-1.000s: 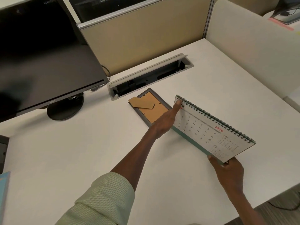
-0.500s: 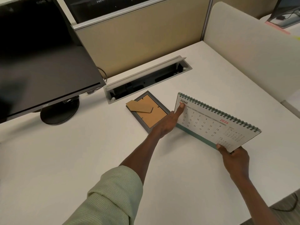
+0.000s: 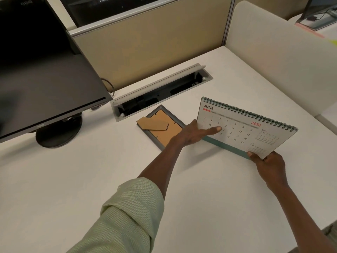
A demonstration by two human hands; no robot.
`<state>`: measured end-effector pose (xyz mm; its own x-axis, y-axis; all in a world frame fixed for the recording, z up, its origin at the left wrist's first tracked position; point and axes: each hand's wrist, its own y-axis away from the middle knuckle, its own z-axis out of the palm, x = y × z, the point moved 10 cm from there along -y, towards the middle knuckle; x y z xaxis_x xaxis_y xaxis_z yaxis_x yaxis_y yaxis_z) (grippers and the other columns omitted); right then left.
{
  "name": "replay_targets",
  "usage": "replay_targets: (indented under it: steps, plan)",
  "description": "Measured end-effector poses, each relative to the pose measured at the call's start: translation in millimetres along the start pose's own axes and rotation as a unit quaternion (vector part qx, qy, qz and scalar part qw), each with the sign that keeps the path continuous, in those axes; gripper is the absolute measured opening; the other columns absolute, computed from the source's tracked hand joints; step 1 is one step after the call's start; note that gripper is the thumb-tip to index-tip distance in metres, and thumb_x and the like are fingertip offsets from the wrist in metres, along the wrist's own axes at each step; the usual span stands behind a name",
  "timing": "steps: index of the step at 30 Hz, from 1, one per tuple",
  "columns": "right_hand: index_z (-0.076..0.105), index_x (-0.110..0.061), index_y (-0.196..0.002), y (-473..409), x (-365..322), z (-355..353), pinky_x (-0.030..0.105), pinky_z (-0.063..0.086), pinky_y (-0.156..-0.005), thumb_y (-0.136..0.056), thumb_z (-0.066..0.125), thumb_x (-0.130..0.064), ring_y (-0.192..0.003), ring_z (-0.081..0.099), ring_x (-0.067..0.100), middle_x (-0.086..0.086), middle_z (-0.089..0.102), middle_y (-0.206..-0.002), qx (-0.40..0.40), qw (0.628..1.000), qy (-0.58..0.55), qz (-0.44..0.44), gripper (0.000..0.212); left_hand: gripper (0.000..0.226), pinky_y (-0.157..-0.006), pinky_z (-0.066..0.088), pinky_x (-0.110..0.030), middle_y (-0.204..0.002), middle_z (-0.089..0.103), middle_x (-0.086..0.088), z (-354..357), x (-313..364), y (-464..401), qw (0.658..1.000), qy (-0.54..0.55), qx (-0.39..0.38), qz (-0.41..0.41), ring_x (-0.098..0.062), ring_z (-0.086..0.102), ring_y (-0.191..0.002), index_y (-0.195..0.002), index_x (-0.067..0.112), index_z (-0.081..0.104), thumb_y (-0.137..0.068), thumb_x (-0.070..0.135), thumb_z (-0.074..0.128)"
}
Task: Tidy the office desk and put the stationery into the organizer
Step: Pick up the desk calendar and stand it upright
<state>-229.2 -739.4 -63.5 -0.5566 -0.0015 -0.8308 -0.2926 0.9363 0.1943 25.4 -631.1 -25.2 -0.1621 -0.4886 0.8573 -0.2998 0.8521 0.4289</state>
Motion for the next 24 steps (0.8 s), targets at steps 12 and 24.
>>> replay_targets:
  steps: [12, 24]
  plan:
    - [0.065, -0.029, -0.109, 2, -5, -7, 0.010, 0.045, -0.066, -0.072, 0.081, -0.035, -0.085, 0.065, -0.007, -0.023, 0.069, -0.098, -0.055, 0.995, -0.081, 0.009, 0.040, 0.087, -0.092, 0.050, -0.032, -0.131, 0.057, -0.001, -2, -20, 4, 0.999, 0.012, 0.041, -0.028, -0.021, 0.056, -0.117, -0.137, 0.015, 0.034, -0.069, 0.035, 0.085]
    - [0.065, -0.029, -0.106, 14, 18, -34, 0.014, 0.053, -0.078, -0.059, 0.088, -0.033, -0.102, 0.067, 0.005, -0.009, 0.072, -0.108, 0.002, 0.977, -0.214, 0.004, 0.052, 0.095, -0.101, 0.050, -0.042, -0.137, 0.054, -0.002, -25, -30, 26, 0.987, 0.108, 0.123, -0.014, -0.019, 0.054, -0.122, -0.143, 0.015, 0.033, -0.067, 0.035, 0.088]
